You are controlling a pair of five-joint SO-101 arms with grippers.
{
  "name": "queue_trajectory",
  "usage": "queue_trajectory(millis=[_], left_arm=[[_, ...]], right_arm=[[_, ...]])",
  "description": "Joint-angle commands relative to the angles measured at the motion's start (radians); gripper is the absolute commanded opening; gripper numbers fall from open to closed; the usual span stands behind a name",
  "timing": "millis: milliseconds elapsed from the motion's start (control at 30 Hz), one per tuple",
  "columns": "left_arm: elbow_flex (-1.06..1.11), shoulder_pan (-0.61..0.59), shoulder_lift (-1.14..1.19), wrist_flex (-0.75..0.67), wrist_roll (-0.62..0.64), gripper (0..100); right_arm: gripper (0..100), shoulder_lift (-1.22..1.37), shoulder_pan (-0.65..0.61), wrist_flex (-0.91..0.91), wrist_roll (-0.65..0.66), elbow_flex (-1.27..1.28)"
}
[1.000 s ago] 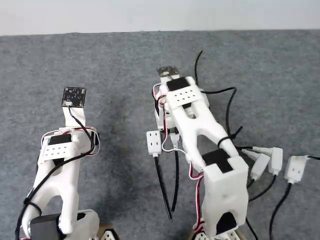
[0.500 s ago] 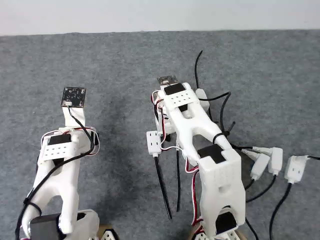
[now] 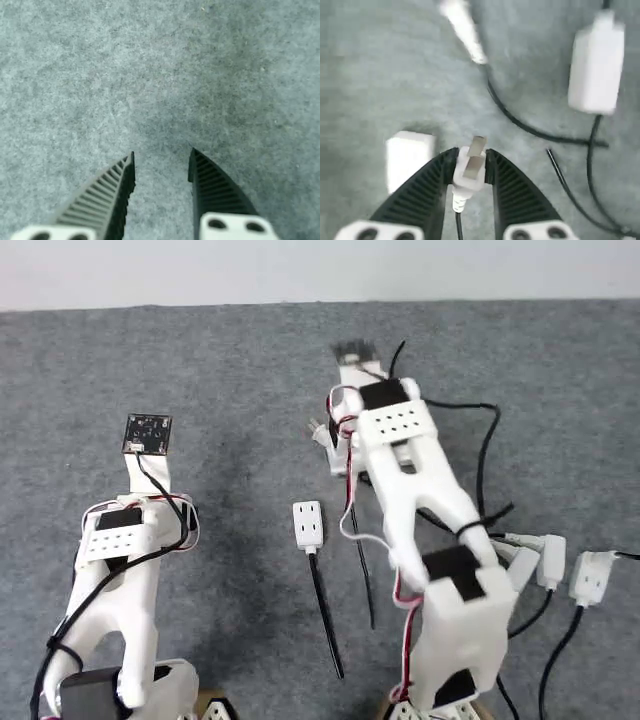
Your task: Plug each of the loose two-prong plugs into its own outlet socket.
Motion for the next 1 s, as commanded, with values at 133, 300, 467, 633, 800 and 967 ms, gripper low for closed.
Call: queue_trajectory(millis=[133, 300, 467, 633, 800, 967], left_arm=[[-0.005, -0.005, -0.005, -0.021, -0.006, 17], [-0.005, -0.006, -0.005, -0.021, -0.006, 17], [-0.007, -0.006, -0.005, -0.021, -0.006, 17], [-0.008, -0.006, -0.005, -0.021, -0.006, 17], [-0.008, -0.008, -0.005, -0.021, -0.006, 17], [-0.008, -0.008, -0.005, -0.021, -0.006, 17]], right_arm=[[0.9, -0.139, -0.283, 0.104, 0.546, -0.054], [0.9, -0.094, -0.403, 0.243, 1.138, 0.074], [9.1, -0.038, -0.406, 0.355, 1.366, 0.132], [27.7, -0.038, -0.381, 0.332, 1.269, 0.092], [22.2, -0.041, -0.354, 0.34, 1.185, 0.037], [12.1, -0.041, -0.306, 0.341, 0.786, -0.114]])
